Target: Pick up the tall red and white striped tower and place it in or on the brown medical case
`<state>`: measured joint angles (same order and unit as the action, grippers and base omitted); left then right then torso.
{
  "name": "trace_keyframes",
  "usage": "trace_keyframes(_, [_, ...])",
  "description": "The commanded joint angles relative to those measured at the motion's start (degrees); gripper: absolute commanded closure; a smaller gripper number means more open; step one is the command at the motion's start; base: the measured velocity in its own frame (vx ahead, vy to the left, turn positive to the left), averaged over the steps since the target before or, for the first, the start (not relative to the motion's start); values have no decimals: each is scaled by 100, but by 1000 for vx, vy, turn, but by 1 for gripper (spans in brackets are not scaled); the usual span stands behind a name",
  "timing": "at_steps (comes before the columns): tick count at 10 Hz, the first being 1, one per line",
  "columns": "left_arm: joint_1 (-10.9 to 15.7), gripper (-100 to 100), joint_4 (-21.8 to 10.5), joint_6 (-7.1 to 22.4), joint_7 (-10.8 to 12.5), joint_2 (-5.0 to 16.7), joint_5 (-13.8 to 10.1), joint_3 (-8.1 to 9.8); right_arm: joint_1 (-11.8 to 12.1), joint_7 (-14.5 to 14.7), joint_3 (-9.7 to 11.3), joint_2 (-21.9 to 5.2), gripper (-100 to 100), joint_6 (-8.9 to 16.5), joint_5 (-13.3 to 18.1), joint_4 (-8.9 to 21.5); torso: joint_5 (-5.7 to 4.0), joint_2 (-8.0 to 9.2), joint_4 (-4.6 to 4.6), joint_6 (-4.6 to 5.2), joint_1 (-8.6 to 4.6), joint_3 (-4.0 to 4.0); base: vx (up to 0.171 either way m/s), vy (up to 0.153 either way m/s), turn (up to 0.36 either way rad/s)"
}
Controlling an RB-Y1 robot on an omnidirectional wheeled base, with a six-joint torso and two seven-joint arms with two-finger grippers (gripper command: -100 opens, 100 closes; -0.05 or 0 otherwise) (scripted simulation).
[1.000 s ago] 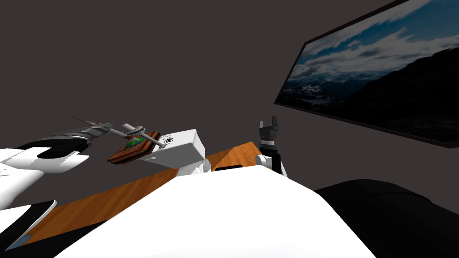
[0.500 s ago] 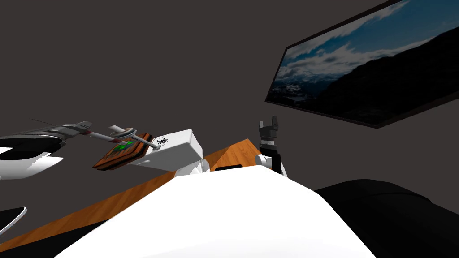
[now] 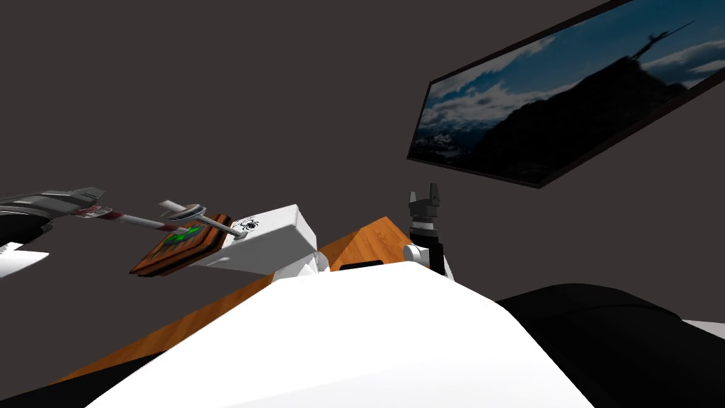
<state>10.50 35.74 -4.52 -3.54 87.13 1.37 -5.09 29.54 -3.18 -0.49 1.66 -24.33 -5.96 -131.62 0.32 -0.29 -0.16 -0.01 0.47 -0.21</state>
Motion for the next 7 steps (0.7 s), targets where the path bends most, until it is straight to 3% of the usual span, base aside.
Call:
trace_keyframes(1, [0, -100, 0, 0, 0, 0, 0, 0, 0, 0, 0, 0, 0, 0, 0, 0, 0, 0, 0, 0, 0, 0, -41, 0, -26])
trace_keyframes(2, [-9, 0, 3, 14, 21, 14, -8, -1, 1, 0, 0, 0, 0, 0, 0, 0, 2, -14, -2, -3, 3, -7, -7, 0, 6])
trace_keyframes(7, [-8, 0, 2, 13, 19, 13, -7, -1, 2, 0, -1, 0, 0, 0, 0, 0, 3, -36, -9, -1, 4, -21, 0, 0, 0])
